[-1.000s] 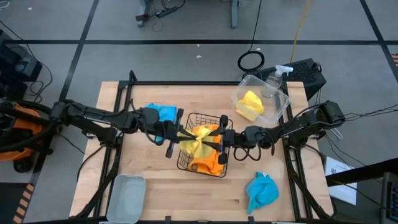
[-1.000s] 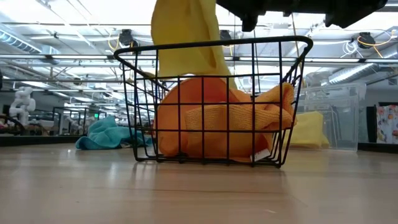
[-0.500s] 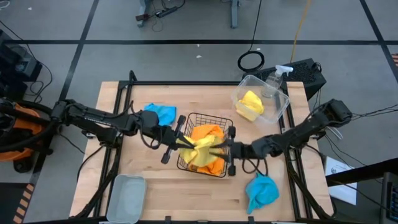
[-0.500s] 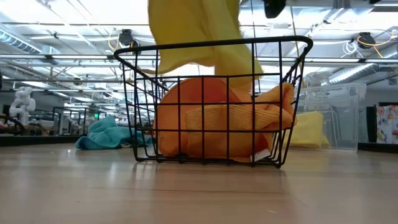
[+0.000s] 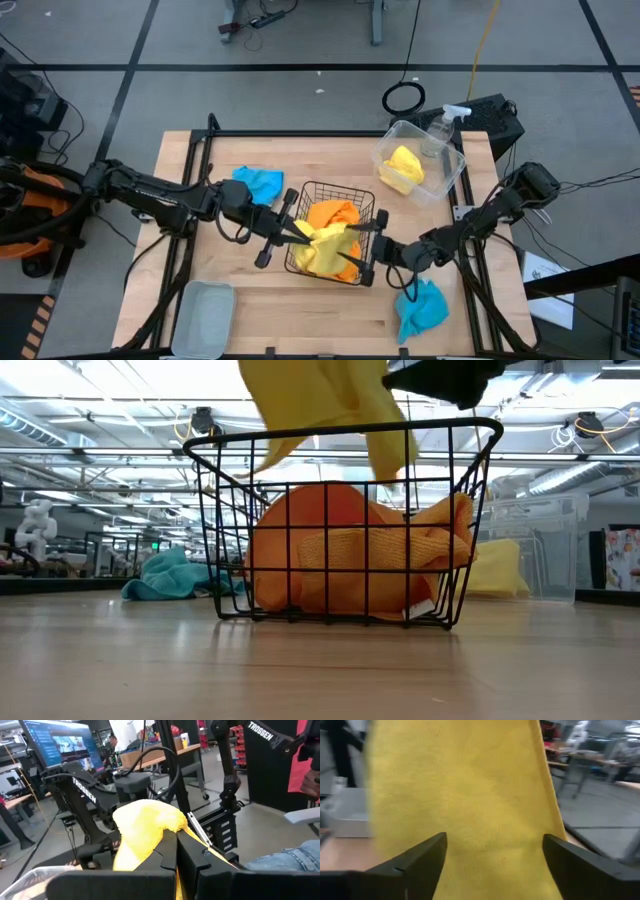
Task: Sort microfiber towel by color & place in baskets
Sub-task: Put the yellow microfiber towel into the transparent bin
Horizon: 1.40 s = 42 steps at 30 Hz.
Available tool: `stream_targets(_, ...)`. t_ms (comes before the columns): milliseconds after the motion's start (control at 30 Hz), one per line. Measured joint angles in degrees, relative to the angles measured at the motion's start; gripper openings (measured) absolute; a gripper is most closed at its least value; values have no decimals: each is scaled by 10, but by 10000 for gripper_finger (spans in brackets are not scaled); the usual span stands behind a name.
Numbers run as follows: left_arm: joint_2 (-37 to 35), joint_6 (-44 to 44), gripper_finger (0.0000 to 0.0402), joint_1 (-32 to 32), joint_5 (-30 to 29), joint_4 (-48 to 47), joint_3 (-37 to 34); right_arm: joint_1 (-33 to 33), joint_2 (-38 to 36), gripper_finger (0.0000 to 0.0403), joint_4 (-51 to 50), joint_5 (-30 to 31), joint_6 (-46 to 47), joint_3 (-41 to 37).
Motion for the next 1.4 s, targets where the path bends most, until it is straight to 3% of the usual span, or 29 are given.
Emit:
stream_targets(133,0,12,0,-2,0,0,0,4,0,351,0,27,-23,0)
stream_targets(333,13,19,0,-2,14,29,0,-27,0,354,-2,5,-9,0)
stream_targets(533,34,30,0,-2,56,56,0,-76,14,340,61,-230,-32,0)
stream_targets(667,39,47,0,-2,57,55,0,-86,29,280,106,-289,-80,0)
stream_targets(767,39,57,0,0,54,49,0,-87,30,201,107,-298,-89,0)
stream_targets(933,39,-18,13,11,-72,28,0,-78,26,35,105,-294,-91,0)
stream_targets(967,39,-35,21,15,-99,16,0,-75,23,19,105,-294,-97,0)
stream_targets(1067,39,-59,51,27,-133,-33,0,-65,15,17,115,-292,-101,0)
stream_targets(1400,39,-91,200,15,-125,-106,0,-43,-3,4,144,-216,-122,0)
